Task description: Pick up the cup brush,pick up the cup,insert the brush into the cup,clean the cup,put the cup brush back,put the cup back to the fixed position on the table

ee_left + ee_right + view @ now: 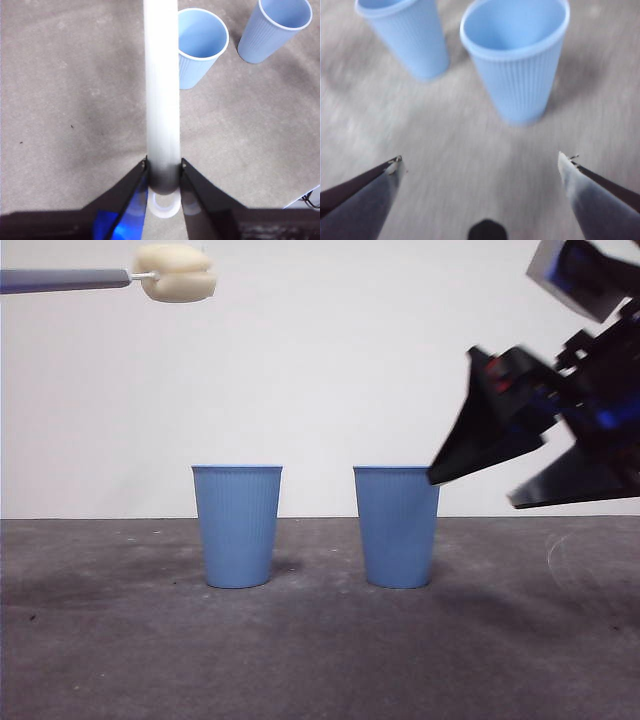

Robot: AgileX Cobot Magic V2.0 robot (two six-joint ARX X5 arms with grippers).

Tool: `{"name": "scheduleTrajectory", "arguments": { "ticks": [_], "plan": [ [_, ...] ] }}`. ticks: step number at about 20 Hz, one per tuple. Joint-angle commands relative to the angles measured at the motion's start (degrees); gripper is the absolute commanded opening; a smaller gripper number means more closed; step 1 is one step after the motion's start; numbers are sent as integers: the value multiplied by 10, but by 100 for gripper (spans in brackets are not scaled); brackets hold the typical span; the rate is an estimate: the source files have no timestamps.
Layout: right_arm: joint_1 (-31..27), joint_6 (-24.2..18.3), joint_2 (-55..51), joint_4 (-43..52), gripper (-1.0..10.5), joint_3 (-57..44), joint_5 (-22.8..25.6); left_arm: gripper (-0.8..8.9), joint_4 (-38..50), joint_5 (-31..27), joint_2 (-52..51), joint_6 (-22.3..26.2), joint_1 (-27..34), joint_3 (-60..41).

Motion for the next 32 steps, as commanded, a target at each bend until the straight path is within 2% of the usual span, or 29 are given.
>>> {"name": "scheduleTrajectory", "arguments": {
  "ticks": [1,4,6,12,26,32],
  "plan": [
    [10,22,48,90,595,-15,30,-9,1,2,-2,9,1,0],
    [12,35,128,195,595,-15,37,-9,-3,2,-2,10,1,0],
    [12,38,179,242,595,-15,52,-9,-13,2,-2,18,1,0],
    [12,52,287,372,595,-11,57,-9,-17,2,-4,23,1,0],
    [13,52,421,395,592,104,58,-9,-17,2,-4,33,1,0],
    [20,50,425,395,270,111,60,-9,-17,2,-4,33,1,0]
  ]
}}
